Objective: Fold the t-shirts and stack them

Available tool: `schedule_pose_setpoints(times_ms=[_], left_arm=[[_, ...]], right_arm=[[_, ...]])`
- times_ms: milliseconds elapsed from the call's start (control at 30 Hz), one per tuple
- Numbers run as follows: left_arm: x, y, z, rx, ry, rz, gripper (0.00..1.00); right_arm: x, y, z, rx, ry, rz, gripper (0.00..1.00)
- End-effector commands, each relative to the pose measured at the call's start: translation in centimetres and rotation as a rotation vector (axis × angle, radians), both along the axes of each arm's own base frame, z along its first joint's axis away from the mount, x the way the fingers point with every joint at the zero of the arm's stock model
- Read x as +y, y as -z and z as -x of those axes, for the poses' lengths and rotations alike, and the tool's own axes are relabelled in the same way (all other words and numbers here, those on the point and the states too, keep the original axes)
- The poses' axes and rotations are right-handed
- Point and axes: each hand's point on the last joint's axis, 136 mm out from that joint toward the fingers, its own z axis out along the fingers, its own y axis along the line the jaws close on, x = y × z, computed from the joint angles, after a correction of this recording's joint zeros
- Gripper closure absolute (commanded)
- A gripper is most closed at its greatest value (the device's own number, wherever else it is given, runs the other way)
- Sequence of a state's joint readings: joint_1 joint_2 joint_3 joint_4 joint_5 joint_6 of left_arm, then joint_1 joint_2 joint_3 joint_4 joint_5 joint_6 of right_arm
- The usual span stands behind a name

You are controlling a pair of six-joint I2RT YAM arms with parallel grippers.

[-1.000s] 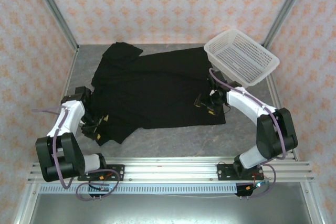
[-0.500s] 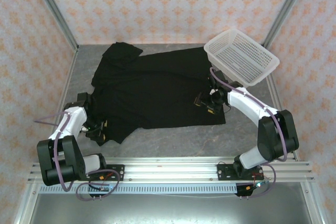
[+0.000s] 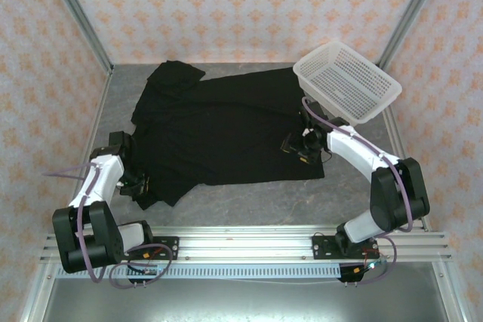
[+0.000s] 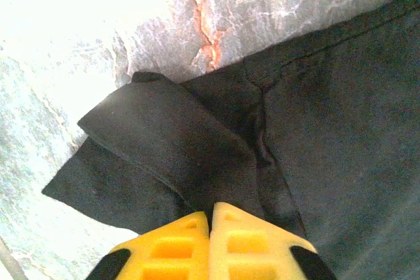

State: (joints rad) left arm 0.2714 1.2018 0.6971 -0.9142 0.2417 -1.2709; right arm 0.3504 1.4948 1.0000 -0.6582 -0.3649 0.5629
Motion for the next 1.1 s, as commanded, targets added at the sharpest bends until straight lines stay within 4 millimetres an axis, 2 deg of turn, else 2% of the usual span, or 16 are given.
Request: schedule_pose_setpoints(times_ms=[0, 133, 267, 400, 600, 767, 900, 1067], left_arm=[[0.3, -1.9, -0.3, -0.024, 0.028, -0.055, 1.00], [-1.0, -4.0, 0.7, -0.035, 0.088, -0.100, 1.00], [-2.7, -5.1, 3.2, 0.010, 0.176, -0.105, 1.00], [-3.2, -5.9, 5.9, 0.011, 0.210, -0.110, 1.00], [-3.4, -6.3, 8.4, 0.027, 0.236, -0.102, 1.00], [-3.5, -6.3, 9.1, 0.037, 0.265, -0.092, 1.00], [-3.4, -6.8, 9.5, 0.034, 0.281, -0.100, 1.00], [-3.2, -7.5, 10.6, 0.050, 0.297, -0.110, 1.00]], right_arm=[[-2.4, 0.9, 0.9, 0.044, 0.091, 0.083, 0.42], [-5.4, 2.3, 2.4, 0.107, 0.254, 0.107, 0.39], [-7.4, 3.6, 3.2, 0.158, 0.378, 0.103, 0.37], [-9.0, 4.5, 4.3, 0.227, 0.455, 0.152, 0.37], [-9.7, 5.2, 6.0, 0.263, 0.506, 0.170, 0.39], [-9.7, 6.0, 6.8, 0.256, 0.552, 0.147, 0.41], [-9.2, 7.3, 5.0, 0.205, 0.554, 0.114, 0.51], [-9.4, 7.5, 3.3, 0.178, 0.530, 0.141, 0.81]])
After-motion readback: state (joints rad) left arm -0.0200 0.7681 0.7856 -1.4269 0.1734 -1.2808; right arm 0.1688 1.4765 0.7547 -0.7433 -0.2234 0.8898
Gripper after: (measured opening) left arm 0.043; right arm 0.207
